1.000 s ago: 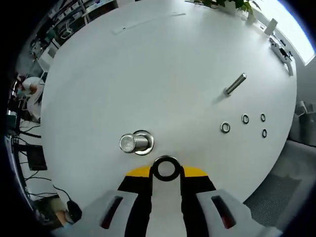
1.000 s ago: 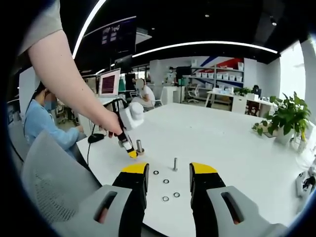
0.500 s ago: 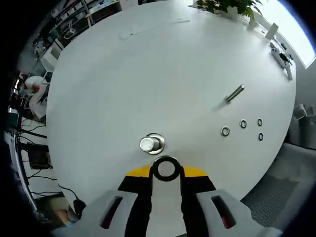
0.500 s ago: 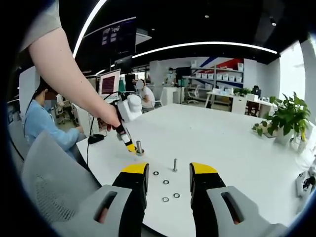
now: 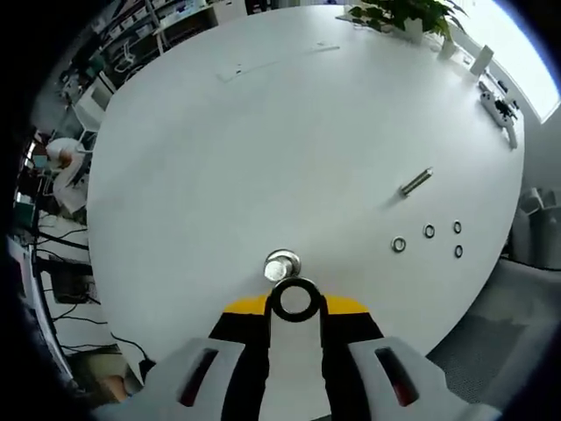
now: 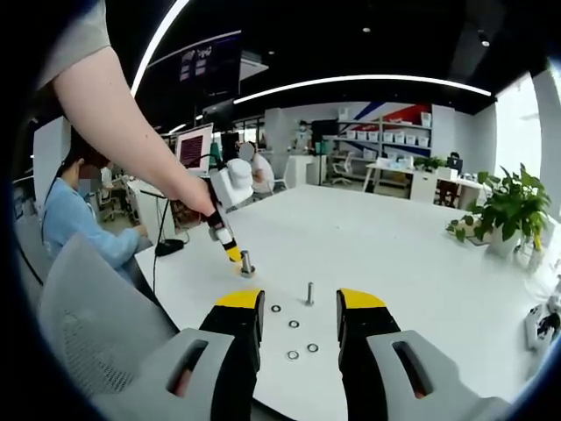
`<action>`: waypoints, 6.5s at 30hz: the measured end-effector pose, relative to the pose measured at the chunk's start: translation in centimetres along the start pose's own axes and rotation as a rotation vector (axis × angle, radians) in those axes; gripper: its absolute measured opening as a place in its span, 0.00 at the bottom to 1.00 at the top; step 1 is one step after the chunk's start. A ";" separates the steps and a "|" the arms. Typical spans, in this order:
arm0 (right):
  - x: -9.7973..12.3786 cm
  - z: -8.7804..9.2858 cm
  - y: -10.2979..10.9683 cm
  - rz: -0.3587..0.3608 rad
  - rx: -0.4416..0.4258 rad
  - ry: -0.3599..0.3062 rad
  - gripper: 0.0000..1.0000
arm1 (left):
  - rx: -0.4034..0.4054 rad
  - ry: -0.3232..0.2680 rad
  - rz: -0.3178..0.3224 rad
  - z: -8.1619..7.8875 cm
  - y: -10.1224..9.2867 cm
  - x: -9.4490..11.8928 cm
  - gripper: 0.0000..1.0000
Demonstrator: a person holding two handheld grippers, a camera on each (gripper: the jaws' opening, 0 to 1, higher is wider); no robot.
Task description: Place the washer onto the threaded stud by aligning its center hole with the stud, sliding it down to the base, and recovering from edge contact or off-axis alignment until the washer reaches the visible bottom stop.
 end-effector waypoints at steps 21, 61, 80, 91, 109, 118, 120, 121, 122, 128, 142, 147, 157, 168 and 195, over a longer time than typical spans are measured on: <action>0.0 0.2 -0.1 0.004 -0.001 0.006 0.35 | -0.021 0.000 -0.029 -1.5 1.1 -0.6 0.19; 0.0 0.3 -0.1 0.003 0.000 0.019 0.35 | -0.056 0.017 -0.037 -1.8 1.2 -2.0 0.19; 0.0 0.4 -0.2 0.013 -0.001 0.021 0.35 | -0.069 0.002 -0.029 -1.4 1.2 -2.0 0.21; 0.0 0.4 -0.2 0.017 0.004 0.022 0.35 | -0.059 -0.009 -0.031 -1.1 1.3 -1.9 0.20; -0.1 0.4 0.0 0.002 0.007 0.025 0.35 | -0.017 -0.103 -0.027 -1.4 1.1 -0.2 0.22; -0.2 0.5 0.2 -0.011 0.012 0.036 0.35 | -0.042 -0.152 -0.041 -0.5 1.3 1.3 0.22; -0.2 0.6 0.3 -0.014 0.017 0.037 0.35 | -0.009 -0.174 -0.036 -0.4 1.6 1.8 0.22; -0.2 0.6 0.3 -0.016 0.022 0.039 0.35 | 0.018 -0.189 -0.030 -0.4 1.7 2.0 0.22; -0.2 0.6 0.3 -0.017 0.024 0.041 0.35 | 0.026 -0.193 -0.033 -0.3 1.9 2.3 0.22; -0.2 0.6 0.3 -0.014 0.026 0.049 0.35 | 0.058 -0.226 -0.033 0.3 2.3 3.1 0.23; -0.3 0.8 0.4 -0.008 0.047 0.065 0.35 | 0.132 -0.403 0.017 1.9 0.9 6.0 0.24; -0.3 0.8 0.5 -0.013 0.052 0.069 0.35 | 0.138 -0.502 0.019 2.2 0.5 7.5 0.24; -0.3 0.8 0.7 -0.021 0.063 0.070 0.35 | 0.106 -0.695 0.011 3.3 -1.0 10.0 0.24; -0.2 0.6 0.8 -0.015 0.087 0.065 0.36 | 0.079 -0.824 -0.009 5.2 -2.3 12.1 0.24; -0.8 1.9 0.7 0.025 0.160 0.173 0.37 | 0.091 -1.026 0.046 10.4 -2.4 13.9 0.24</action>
Point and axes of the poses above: the point that each gripper's makers call its tool centre point, and the gripper's own axes: x roughly backward along the fingers, y roughly to its left, z roughly out of its underside, the point moved 6 cm from there along x, roughly backward along the fingers, and after that the axes turned 2 degrees about -y, right-handed, at the moved point
